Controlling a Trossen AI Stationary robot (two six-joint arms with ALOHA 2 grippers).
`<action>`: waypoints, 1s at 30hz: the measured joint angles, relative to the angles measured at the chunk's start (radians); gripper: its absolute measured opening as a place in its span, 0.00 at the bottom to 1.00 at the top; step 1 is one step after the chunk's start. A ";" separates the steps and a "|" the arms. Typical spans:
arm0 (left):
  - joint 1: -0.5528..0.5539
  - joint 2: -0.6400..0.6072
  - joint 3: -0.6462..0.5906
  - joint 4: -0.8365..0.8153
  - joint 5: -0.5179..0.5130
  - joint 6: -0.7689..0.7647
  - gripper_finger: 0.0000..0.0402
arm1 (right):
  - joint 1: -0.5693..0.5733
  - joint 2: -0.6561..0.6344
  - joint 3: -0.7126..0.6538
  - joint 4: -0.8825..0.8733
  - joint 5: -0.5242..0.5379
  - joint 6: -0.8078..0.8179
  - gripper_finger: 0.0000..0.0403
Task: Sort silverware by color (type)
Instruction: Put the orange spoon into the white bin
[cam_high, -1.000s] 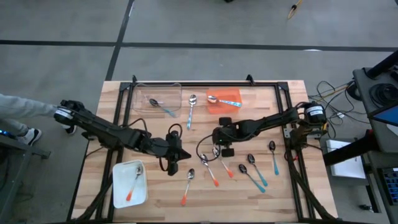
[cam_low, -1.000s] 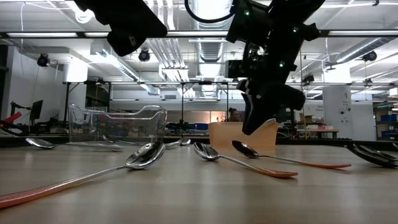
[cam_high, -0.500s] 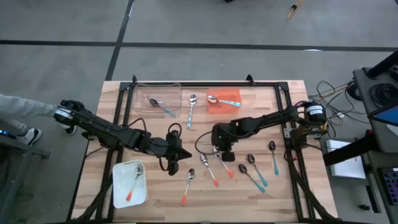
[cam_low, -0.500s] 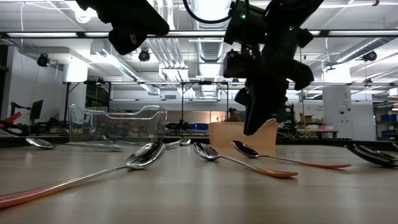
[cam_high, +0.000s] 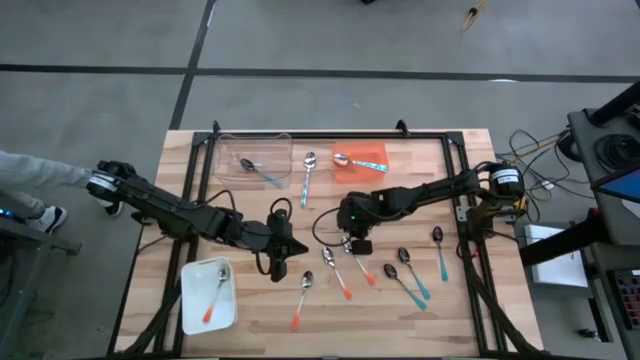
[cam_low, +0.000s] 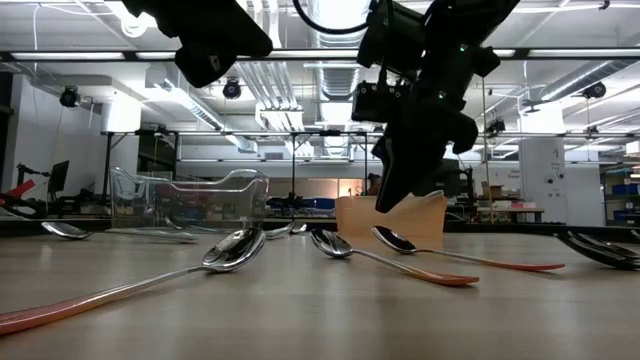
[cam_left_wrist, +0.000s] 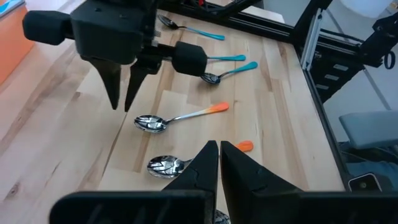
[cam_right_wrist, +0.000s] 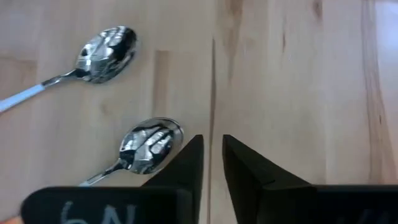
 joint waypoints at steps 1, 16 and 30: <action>0.000 0.000 0.000 0.000 0.000 0.006 0.00 | -0.001 0.000 0.000 -0.002 0.002 0.002 0.17; 0.000 0.000 0.000 -0.001 -0.002 0.046 0.00 | -0.005 0.006 -0.075 0.125 -0.121 -0.002 0.51; 0.000 0.000 0.000 0.011 -0.002 0.048 0.00 | -0.009 0.007 -0.271 0.458 -0.121 0.024 0.51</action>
